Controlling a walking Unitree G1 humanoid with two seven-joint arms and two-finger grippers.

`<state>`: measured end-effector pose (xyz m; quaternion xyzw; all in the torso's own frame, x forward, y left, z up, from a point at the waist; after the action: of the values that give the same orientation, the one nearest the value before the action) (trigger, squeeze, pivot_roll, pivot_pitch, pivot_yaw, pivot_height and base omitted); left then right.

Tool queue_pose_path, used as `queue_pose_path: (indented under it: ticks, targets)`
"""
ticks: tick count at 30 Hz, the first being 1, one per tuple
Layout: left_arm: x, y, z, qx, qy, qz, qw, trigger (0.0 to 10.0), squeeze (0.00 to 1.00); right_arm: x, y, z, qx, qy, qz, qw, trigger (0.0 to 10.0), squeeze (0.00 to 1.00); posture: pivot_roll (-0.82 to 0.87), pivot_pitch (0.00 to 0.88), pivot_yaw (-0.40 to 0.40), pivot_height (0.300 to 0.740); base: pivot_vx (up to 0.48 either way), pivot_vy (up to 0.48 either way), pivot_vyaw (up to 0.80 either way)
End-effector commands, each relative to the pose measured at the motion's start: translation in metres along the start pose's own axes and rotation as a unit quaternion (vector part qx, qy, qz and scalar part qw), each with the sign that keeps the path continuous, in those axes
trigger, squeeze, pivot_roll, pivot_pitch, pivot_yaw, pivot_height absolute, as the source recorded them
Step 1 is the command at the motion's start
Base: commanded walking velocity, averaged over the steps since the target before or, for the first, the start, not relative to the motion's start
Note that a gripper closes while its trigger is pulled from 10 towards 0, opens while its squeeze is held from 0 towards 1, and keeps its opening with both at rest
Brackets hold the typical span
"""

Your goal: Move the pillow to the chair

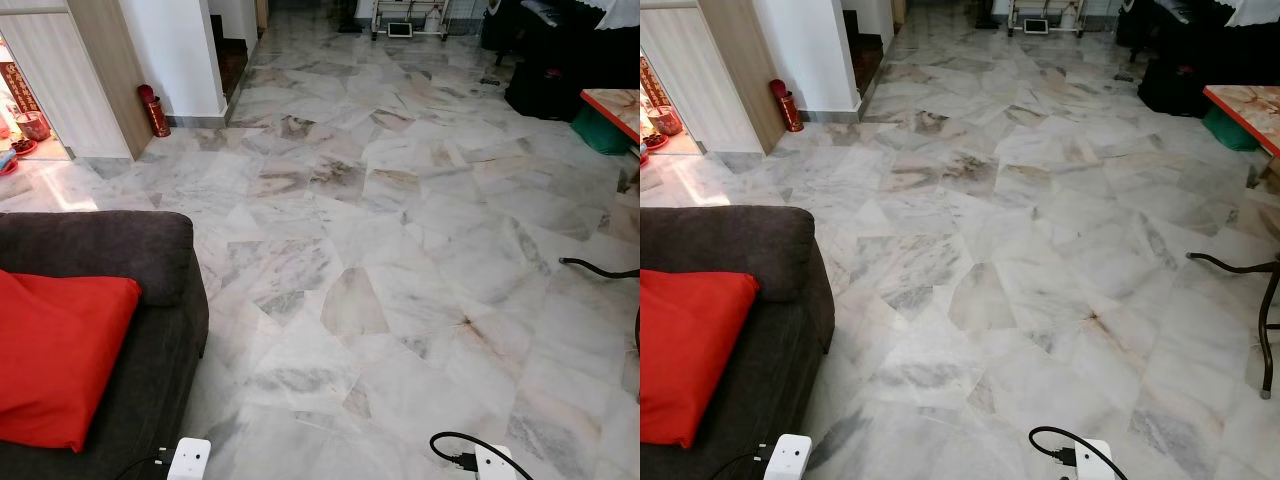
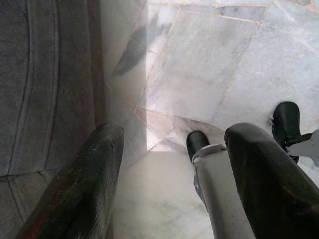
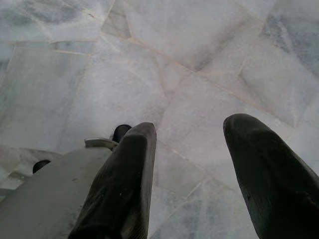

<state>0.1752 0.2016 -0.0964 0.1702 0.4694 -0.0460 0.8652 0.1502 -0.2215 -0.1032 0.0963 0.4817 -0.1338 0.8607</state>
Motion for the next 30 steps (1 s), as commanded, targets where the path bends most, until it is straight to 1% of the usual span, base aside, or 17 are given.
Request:
queue_pose_path:
  ticks: [1,4,10,15,18,19,21,24,27,30]
  targets:
    - [0.0,0.0,-0.002,0.0,0.009,0.002,1.0,10.0,0.0,0.0,0.001,0.0,0.001,-0.002,0.0,1.0,10.0,0.0,-0.06,0.0,0.004,0.74,0.0,0.0,0.0]
    - [0.001,-0.001,0.001,-0.001,0.007,0.001,1.0,10.0,0.0,-0.001,-0.004,0.0,0.001,-0.001,-0.002,1.0,10.0,0.0,-0.06,0.0,0.002,0.74,0.245,0.0,0.0]
    - [0.0,0.0,-0.001,-0.001,0.01,0.002,1.0,10.0,0.0,-0.002,-0.018,0.0,0.004,-0.001,-0.011,1.0,10.0,0.0,-0.06,0.0,0.001,0.74,0.241,0.0,0.0]
    - [0.0,0.0,-0.001,-0.002,0.009,0.002,1.0,10.0,0.0,-0.003,-0.019,-0.001,0.008,-0.001,-0.012,1.0,10.0,0.0,-0.06,0.0,0.0,0.74,0.266,0.0,0.0]
    - [0.0,0.0,-0.001,-0.001,0.009,0.001,1.0,10.0,0.0,-0.002,-0.015,-0.002,0.007,0.0,-0.009,1.0,10.0,0.0,-0.06,0.0,-0.001,0.74,0.277,0.0,-0.27]
    - [0.0,0.0,-0.001,-0.001,0.009,0.001,1.0,10.0,0.0,-0.002,-0.011,-0.003,0.006,0.002,-0.007,1.0,10.0,0.0,-0.06,0.0,-0.001,0.74,0.277,0.0,-0.8]
    - [0.0,0.0,-0.001,-0.001,0.009,0.001,1.0,10.0,0.0,-0.001,-0.008,-0.003,0.003,0.002,-0.006,1.0,10.0,0.0,-0.06,0.0,-0.002,0.74,0.277,0.0,-0.8]
    - [0.0,0.0,-0.002,-0.001,0.009,0.001,1.0,10.0,0.0,0.0,-0.003,-0.001,-0.002,0.0,-0.002,1.0,10.0,0.0,-0.06,0.0,-0.002,0.74,0.279,0.0,0.0]
    - [0.0,0.0,-0.002,-0.001,0.009,0.001,1.0,10.0,0.0,0.0,-0.002,0.0,0.001,-0.001,-0.002,1.0,10.0,0.0,-0.06,0.0,-0.002,0.74,0.281,0.0,0.0]
    - [0.0,0.0,-0.002,-0.001,0.009,0.001,1.0,10.0,0.0,0.0,0.004,0.001,-0.001,-0.003,0.002,1.0,10.0,0.0,-0.06,0.0,-0.001,0.74,0.277,0.0,0.0]
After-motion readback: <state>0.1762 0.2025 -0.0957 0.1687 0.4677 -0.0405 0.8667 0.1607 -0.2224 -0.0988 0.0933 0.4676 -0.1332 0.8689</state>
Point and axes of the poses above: a point about 5 cm out from each wrist's last joint towards the gripper, its own x axis pointing out of the wrist towards the gripper, its own z axis along the axis of the wrist's last joint, y = z × x, the point moved 1 cm from there along x, pointing out of the wrist towards the gripper, and after that the axes turned 13 degrees about x, right-handed, at the moved point
